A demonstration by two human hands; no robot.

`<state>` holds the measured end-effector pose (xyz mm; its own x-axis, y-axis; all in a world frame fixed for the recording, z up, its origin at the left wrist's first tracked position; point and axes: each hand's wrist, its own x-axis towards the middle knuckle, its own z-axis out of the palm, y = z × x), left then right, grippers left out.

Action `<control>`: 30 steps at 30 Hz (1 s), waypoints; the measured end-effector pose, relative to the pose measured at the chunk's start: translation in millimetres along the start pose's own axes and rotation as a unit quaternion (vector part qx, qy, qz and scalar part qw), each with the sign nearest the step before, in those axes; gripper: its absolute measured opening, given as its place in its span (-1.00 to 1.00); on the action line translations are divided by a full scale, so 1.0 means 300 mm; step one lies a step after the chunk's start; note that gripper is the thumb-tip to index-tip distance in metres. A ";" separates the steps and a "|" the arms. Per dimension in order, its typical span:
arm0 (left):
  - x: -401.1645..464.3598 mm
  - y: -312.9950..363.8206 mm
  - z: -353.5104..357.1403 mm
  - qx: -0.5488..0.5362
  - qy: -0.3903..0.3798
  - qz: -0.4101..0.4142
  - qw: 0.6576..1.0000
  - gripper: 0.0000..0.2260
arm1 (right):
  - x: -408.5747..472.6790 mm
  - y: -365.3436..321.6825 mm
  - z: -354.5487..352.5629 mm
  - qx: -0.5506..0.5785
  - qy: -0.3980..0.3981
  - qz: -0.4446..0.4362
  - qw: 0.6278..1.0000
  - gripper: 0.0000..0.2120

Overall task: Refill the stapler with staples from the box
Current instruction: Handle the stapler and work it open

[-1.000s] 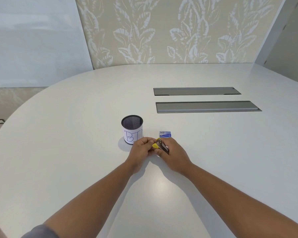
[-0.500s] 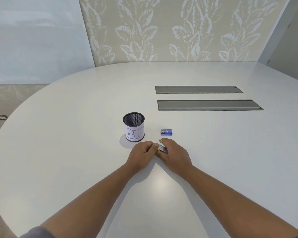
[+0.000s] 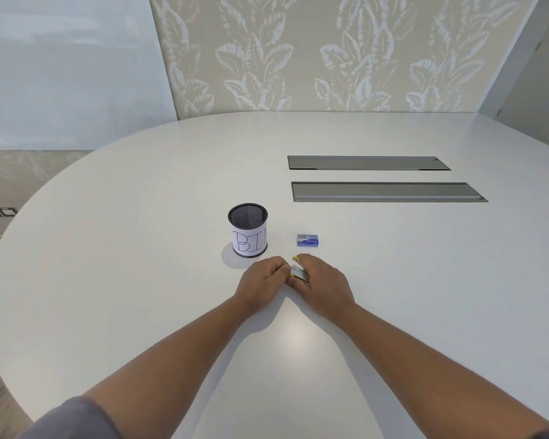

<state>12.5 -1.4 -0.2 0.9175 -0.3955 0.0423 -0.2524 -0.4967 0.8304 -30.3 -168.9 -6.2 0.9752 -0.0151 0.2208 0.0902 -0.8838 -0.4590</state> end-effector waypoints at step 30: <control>-0.007 0.004 -0.003 -0.010 0.025 -0.001 1.000 -0.73 | -0.005 -0.013 -0.016 0.001 -0.029 0.005 1.000 -0.56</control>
<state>10.7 -0.4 1.3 0.9319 -0.3561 0.0682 -0.2458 -0.4819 0.8410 -33.1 -167.7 -0.6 0.9862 0.0026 0.1658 0.0803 -0.8826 -0.4633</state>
